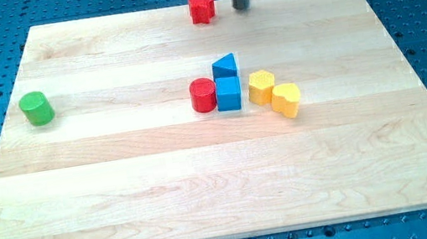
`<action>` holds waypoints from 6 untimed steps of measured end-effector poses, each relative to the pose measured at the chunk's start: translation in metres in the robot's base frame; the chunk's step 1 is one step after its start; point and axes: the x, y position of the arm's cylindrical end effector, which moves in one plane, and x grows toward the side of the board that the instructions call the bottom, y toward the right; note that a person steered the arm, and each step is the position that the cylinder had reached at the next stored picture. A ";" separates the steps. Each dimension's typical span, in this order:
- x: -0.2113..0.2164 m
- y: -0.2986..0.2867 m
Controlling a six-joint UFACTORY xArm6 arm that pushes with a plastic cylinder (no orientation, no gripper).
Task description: Slide the red star towards the green circle
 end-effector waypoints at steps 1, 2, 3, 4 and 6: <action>0.001 -0.071; 0.058 -0.159; 0.052 -0.165; 0.026 -0.131; 0.087 -0.192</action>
